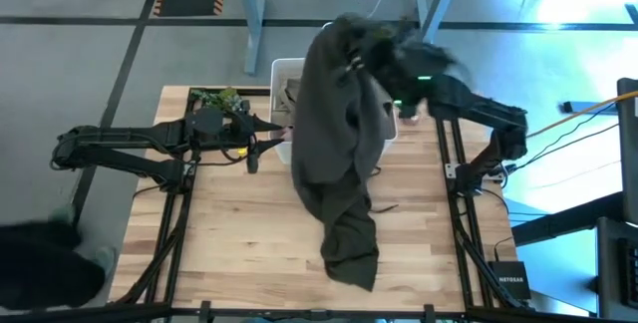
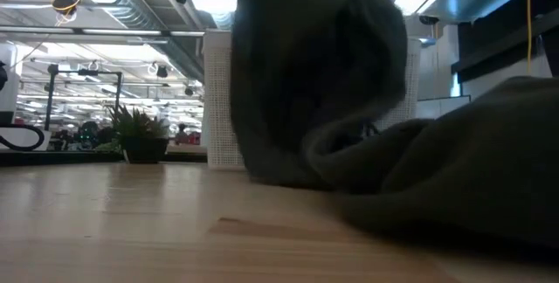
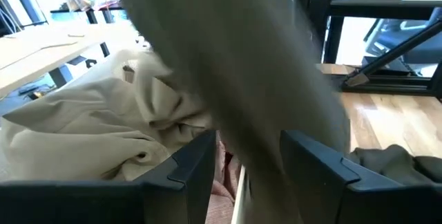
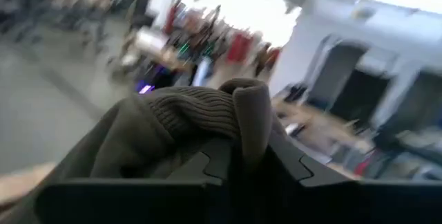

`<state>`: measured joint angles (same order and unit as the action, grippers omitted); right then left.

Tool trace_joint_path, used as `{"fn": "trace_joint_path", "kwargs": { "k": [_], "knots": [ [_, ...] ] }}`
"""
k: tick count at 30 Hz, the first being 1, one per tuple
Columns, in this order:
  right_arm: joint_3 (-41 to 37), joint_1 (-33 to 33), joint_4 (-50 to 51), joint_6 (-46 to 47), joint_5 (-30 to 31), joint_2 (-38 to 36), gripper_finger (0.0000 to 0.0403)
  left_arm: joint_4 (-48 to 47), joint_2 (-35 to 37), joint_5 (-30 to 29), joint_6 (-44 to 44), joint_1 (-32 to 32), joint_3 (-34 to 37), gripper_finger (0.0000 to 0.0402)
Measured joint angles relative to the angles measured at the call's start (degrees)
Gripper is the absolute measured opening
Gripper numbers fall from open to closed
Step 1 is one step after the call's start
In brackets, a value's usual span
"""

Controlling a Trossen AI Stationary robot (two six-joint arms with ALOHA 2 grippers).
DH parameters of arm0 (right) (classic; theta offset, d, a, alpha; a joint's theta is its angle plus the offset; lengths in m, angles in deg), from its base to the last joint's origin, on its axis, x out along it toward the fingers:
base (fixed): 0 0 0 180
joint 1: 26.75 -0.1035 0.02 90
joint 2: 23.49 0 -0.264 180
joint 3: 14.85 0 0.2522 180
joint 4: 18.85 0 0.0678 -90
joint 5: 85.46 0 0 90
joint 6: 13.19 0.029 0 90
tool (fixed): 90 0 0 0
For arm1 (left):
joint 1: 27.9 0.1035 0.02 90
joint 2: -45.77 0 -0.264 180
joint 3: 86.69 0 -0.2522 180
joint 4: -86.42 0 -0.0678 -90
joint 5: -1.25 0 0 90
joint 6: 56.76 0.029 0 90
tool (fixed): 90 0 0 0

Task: Sort clothes
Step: Put the gray sweatshirt into the white laundry bin

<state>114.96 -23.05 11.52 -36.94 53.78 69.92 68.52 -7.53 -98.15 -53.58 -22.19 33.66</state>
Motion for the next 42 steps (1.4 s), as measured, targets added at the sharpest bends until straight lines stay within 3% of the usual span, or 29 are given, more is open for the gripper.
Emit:
{"fn": "trace_joint_path", "kwargs": {
  "k": [5, 11, 21, 26, 28, 31, 35, 42],
  "knots": [
    [-6.81, 4.82, 10.82, 16.08, -9.16, 2.02, 0.0097, 0.02, 0.0, 0.0, -0.01, 0.0, -0.01, 0.0156],
    [-8.32, 5.75, 17.34, 17.22, -6.04, 3.62, 0.015, -0.17, 0.0, 0.07, -0.05, 0.0, -0.01, 0.0157],
    [7.96, -2.41, 29.33, 16.12, -2.62, 2.57, 0.024, -2.59, 0.0, 0.22, 0.1, -0.02, 0.0, 0.0157],
    [14.36, -5.91, 41.16, 22.46, -0.25, 2.57, 0.0257, -2.82, 0.0, 0.22, -0.79, -0.02, 0.0, 0.0157],
    [15.03, -7.07, 46.83, 27.73, -1.42, 2.52, 0.0258, -3.07, 0.02, 0.22, -1.29, -0.02, -0.02, 0.0157],
    [14.81, -9.36, 57.98, 35.6, -8.21, 2.59, 0.0259, -4.11, 0.02, 0.22, -1.36, -0.02, -0.01, 0.0157],
    [9.36, -13.84, 69.02, 45.71, -17.69, 2.89, 0.0259, -8.0, 0.04, 0.22, 1.1, 0.0, 0.0, 0.0157],
    [-13.82, -25.16, 67.41, 57.47, -18.48, 3.03, 0.0259, -9.97, 0.04, 0.22, 2.67, -0.02, 0.0, 0.0157]
  ]
}}
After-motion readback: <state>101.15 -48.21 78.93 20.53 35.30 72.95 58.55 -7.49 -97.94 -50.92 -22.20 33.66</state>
